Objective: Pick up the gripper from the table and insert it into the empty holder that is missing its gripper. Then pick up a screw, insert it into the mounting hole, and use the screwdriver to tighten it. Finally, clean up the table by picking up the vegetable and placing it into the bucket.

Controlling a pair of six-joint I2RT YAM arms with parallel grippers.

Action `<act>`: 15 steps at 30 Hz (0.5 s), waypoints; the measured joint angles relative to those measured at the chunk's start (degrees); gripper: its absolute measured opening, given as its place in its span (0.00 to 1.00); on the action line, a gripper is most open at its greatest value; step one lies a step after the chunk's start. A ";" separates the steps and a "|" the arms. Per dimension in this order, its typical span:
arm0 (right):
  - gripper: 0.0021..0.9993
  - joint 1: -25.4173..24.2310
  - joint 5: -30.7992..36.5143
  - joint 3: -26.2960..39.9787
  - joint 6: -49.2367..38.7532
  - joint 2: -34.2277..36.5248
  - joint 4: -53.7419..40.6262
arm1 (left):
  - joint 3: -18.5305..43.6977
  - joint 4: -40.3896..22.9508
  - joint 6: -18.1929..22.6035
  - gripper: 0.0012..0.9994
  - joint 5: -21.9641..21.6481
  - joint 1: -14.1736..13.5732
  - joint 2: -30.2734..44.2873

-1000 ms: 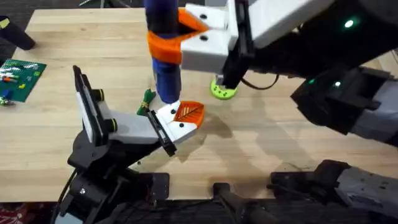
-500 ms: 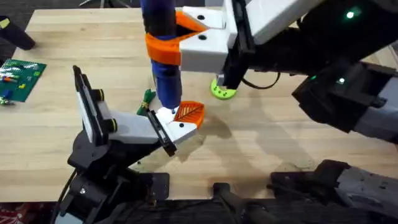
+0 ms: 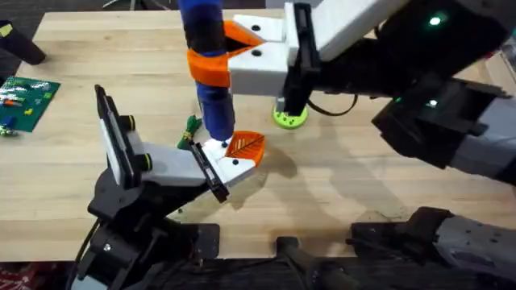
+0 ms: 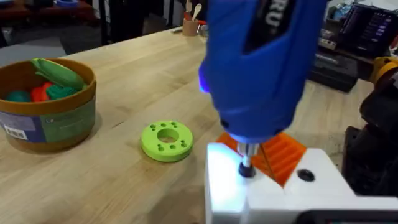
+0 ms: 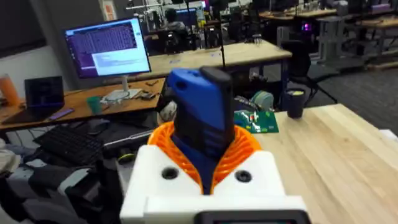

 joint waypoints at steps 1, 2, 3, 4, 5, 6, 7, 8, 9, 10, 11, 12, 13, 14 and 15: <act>0.05 0.01 0.03 0.03 0.03 0.32 0.13 | 0.00 -0.02 0.00 0.01 -0.01 -0.01 0.00; 0.05 -0.01 0.03 0.08 0.03 0.47 0.13 | 0.00 0.01 0.00 0.01 -0.04 0.01 0.00; 0.05 -0.01 0.03 0.08 0.02 0.50 0.13 | 0.00 -0.01 0.00 0.01 -0.04 0.01 0.00; 0.05 -0.01 0.01 0.09 0.03 0.50 0.13 | 0.00 -0.01 0.02 0.01 -0.02 0.01 0.00; 0.05 0.00 -0.01 0.10 0.01 0.50 0.13 | 0.00 0.01 0.00 0.01 -0.02 0.01 0.00; 0.05 0.02 -0.02 0.10 0.01 0.50 0.13 | 0.00 -0.01 0.00 0.01 -0.02 0.01 0.00; 0.05 0.02 -0.06 0.10 0.01 0.50 0.11 | 0.00 -0.01 -0.02 0.01 0.00 0.01 0.00; 0.05 0.02 -0.11 0.10 0.01 0.50 0.10 | 0.00 -0.01 0.00 0.01 0.00 0.01 0.00; 0.05 0.02 -0.14 0.11 0.01 0.50 0.04 | 0.00 -0.01 0.00 0.01 0.00 0.01 0.00; 0.05 0.02 -0.14 0.13 0.01 0.50 -0.11 | 0.00 -0.01 0.00 0.01 0.00 0.01 0.00; 0.05 0.01 -0.13 0.15 0.01 0.50 -0.24 | 0.00 -0.01 0.00 0.01 0.00 0.01 0.00; 0.05 -0.01 -0.03 0.17 0.01 0.50 -0.40 | 0.00 -0.01 0.00 0.01 0.00 0.01 0.00; 0.05 -0.01 -0.01 0.17 0.01 0.50 -0.46 | 0.00 -0.01 0.00 0.01 0.00 0.01 0.00; 0.05 -0.01 -0.01 0.17 0.01 0.50 -0.48 | 0.00 -0.01 0.00 0.01 0.00 0.01 0.00; 0.05 0.00 -0.04 0.17 0.01 0.50 -0.47 | 0.00 -0.01 -0.03 0.01 0.00 0.01 0.00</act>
